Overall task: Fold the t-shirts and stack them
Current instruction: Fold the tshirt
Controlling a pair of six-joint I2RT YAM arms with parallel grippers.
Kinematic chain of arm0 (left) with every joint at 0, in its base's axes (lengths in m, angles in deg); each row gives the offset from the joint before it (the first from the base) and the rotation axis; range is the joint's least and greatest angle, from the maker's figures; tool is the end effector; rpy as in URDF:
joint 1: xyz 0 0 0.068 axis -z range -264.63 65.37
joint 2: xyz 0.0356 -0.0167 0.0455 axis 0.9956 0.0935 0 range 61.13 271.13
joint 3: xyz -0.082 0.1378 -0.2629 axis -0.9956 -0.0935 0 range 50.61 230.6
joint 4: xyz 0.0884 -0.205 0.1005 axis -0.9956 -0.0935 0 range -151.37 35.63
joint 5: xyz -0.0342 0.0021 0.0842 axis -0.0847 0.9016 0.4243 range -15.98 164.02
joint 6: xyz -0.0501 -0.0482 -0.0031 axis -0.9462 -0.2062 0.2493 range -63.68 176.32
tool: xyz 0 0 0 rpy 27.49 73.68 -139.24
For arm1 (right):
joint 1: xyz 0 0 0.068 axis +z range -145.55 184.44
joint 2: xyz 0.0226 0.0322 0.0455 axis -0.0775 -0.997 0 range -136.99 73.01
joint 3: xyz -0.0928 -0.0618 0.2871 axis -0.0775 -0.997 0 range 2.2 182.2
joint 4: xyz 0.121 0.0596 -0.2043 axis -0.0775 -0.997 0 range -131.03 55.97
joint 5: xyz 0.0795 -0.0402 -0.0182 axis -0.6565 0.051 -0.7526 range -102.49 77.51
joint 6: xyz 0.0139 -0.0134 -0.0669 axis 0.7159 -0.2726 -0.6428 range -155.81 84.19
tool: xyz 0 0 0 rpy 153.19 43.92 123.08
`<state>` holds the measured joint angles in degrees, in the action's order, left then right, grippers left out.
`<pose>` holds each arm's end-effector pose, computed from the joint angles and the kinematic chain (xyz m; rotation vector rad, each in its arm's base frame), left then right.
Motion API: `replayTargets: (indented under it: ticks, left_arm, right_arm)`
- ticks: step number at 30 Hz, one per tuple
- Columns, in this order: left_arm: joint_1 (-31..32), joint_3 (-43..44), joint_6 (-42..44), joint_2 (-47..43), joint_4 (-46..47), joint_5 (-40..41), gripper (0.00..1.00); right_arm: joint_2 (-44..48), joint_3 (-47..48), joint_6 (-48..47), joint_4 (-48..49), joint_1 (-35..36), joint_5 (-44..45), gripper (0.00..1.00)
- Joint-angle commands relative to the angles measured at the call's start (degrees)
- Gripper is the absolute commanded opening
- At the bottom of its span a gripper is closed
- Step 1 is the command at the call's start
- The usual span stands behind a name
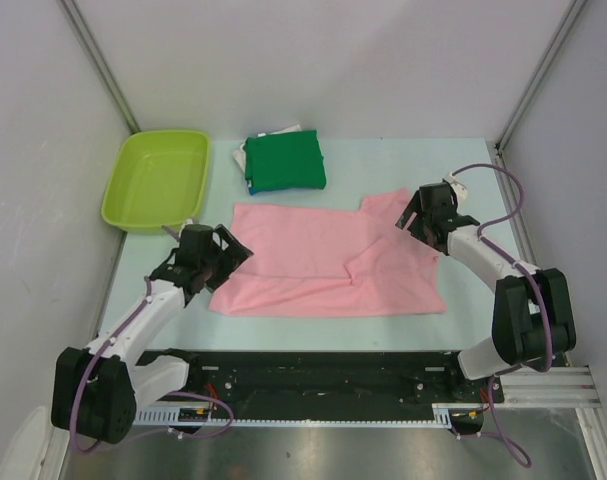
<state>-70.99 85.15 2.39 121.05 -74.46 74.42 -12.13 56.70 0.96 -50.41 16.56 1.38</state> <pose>0.1867 -0.0448 0.2370 -0.8422 2.2861 -0.5477 0.3045 0.0514 0.2542 0.6146 2.2828 0.1232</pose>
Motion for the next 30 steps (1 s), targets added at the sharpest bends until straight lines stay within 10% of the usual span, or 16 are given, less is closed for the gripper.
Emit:
replayTargets:
  ticks: [1,7,23,30]
  left_arm:
    - [0.06,1.31,1.2,4.57,1.9,3.2,0.98]
    - [-0.64,7.1,2.15,11.26,4.8,3.03,0.97]
    - [-5.12,62.72,25.71,57.48,-22.96,6.18,0.88]
    - [-6.53,65.38,28.88,64.18,-23.14,9.0,0.8]
  right_arm:
    - [-0.2,1.22,-1.27,-1.55,-0.17,-0.43,0.84]
    - [1.21,0.43,-1.26,3.18,-3.59,-2.59,0.84]
    - [-24.98,24.42,-9.97,1.97,-8.52,-11.32,0.84]
    - [-26.48,25.48,-11.02,2.41,-8.6,-11.67,0.84]
